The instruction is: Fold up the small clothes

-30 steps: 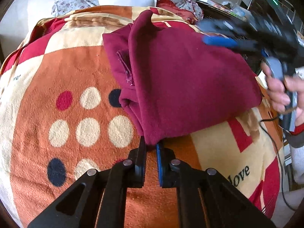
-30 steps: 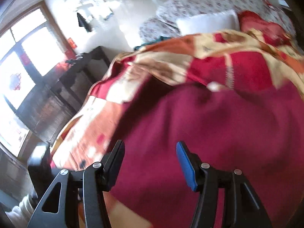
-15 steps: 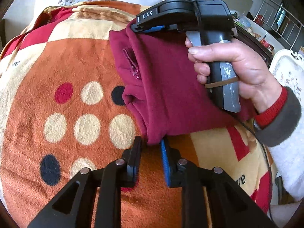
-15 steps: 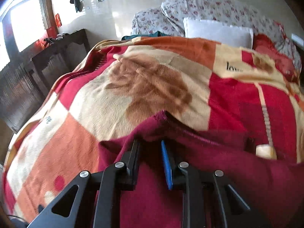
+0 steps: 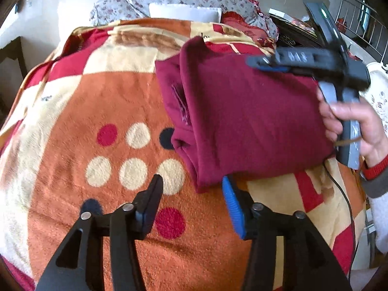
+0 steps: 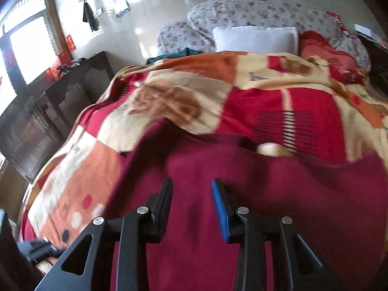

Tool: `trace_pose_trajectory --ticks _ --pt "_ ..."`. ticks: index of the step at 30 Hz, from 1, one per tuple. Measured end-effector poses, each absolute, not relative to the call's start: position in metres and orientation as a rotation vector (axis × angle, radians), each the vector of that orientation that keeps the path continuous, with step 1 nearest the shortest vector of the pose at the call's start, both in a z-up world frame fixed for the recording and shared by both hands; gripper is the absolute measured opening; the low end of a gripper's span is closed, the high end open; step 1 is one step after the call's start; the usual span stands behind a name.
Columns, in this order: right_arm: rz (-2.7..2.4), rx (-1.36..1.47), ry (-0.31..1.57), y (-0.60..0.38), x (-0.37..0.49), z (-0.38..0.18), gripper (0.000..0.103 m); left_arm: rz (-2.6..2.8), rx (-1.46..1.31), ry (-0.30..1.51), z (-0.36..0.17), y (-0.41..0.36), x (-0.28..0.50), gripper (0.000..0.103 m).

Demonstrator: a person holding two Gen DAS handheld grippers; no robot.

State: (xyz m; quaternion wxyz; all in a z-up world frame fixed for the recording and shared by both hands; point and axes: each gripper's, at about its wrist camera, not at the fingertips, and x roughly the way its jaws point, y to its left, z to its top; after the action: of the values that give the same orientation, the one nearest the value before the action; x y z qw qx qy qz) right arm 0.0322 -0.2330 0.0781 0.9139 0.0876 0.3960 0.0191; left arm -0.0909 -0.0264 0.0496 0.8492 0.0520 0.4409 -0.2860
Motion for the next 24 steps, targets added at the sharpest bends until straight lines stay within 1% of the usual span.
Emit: trace_pose_trajectory --ticks 6,7,9,10,16,24 --pt "-0.012 0.202 0.812 -0.269 0.002 0.076 0.037 -0.580 0.150 0.890 0.065 -0.042 -0.082 0.055" --pt "-0.026 0.205 0.804 -0.276 -0.005 0.078 0.039 -0.577 0.159 0.881 0.069 -0.045 -0.081 0.056" --pt "-0.038 0.210 0.796 -0.286 -0.016 0.080 0.046 -0.577 0.176 0.861 0.075 -0.051 -0.077 0.060" --pt "-0.047 0.210 0.795 -0.291 -0.020 0.080 0.050 -0.577 0.182 0.850 0.080 -0.057 -0.075 0.064" --pt "-0.149 0.225 0.782 -0.336 -0.046 0.080 0.051 -0.548 0.198 0.828 0.084 -0.083 -0.051 0.065" --pt "-0.263 0.300 0.753 -0.392 -0.049 0.074 0.051 -0.473 0.159 0.880 0.065 -0.113 0.011 0.065"
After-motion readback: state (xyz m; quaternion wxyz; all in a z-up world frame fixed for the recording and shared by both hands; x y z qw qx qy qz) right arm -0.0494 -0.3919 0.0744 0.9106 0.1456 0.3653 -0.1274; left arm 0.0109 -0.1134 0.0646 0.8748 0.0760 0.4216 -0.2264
